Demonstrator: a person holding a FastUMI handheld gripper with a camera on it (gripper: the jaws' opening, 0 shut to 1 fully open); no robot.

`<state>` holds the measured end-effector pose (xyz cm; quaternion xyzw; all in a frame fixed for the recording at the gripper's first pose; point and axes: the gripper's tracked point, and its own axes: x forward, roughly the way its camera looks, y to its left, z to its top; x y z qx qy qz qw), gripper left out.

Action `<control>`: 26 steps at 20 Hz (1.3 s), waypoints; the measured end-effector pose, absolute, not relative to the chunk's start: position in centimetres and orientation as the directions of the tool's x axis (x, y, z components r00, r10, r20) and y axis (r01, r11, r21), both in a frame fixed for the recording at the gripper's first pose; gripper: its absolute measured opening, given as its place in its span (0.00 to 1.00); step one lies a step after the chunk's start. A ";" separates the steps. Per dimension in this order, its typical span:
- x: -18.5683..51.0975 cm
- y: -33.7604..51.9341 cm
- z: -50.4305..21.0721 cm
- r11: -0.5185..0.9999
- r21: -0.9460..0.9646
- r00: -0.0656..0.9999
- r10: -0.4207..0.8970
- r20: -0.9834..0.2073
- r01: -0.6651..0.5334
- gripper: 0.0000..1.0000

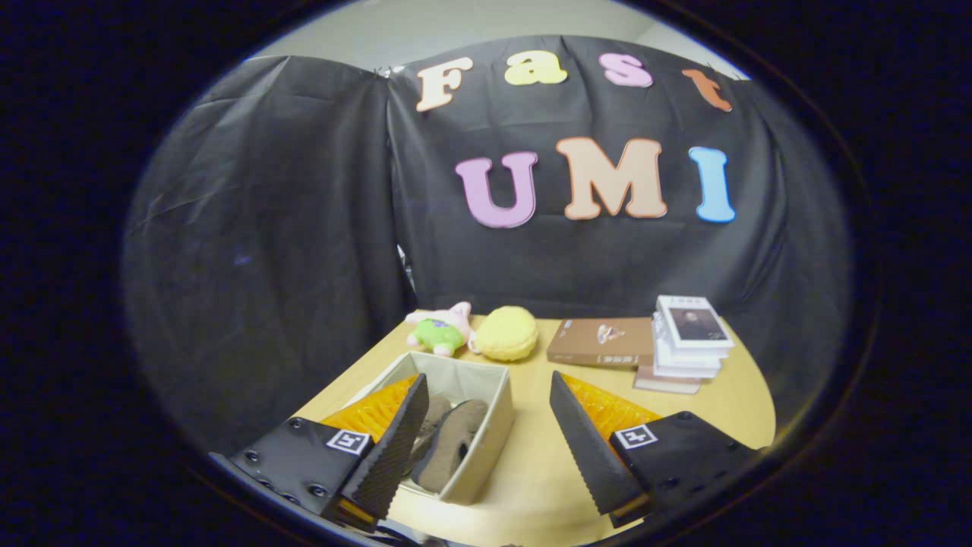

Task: Open the storage box then place both shoes into the box .Put the left shoe in first, then the right shoe, with the right side of both shoes facing outward in a uniform manner.

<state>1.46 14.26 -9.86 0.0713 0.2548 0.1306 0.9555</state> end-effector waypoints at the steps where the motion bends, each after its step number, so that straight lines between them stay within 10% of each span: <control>1: 1.3 12.8 -9.3 0.961 0.191 0.851 0.266 -0.453 -0.200 1.00; 26: -6.4 -6.0 -3.9 0.994 0.103 0.977 -0.009 -0.215 0.032 1.00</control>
